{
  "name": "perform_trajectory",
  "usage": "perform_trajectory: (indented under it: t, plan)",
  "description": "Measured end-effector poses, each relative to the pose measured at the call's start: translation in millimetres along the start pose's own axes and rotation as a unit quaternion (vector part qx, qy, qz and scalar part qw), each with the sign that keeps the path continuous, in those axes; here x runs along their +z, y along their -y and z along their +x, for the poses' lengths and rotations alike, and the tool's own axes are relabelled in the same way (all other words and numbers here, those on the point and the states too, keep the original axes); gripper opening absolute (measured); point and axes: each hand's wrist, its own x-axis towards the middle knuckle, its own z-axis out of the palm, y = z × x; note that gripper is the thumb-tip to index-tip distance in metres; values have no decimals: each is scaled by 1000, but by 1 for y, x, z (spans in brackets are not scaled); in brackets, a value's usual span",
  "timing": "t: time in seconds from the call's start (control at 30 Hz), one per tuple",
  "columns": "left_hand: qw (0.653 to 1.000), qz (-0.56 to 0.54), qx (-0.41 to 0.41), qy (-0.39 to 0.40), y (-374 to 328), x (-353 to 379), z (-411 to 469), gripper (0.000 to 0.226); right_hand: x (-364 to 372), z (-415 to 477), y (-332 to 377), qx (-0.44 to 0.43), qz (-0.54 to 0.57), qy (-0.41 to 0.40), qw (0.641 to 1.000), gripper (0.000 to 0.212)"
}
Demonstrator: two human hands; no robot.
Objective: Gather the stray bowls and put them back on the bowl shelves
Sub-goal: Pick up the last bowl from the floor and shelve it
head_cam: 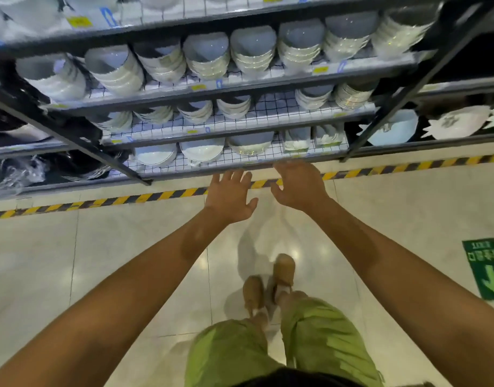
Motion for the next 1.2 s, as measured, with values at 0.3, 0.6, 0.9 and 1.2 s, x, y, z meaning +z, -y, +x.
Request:
perform_trajectory:
  t: [0.3,0.6,0.9,1.2]
  plan:
    - [984,67,164,-34,-161,-61,59,69,-29,-108,-149,186,6,-75,980,45]
    - [942,134,304,-32,-441,-107,151,64,-62,-241,-383,352,13,-74,933,50]
    - [914,145,376,-49,-692,-147,229,66,-108,-331,-592,418,9,-76,905,49]
    - [885,150,436,-71,-890,-186,353,67,-133,-354,-803,469,17,-69,880,49]
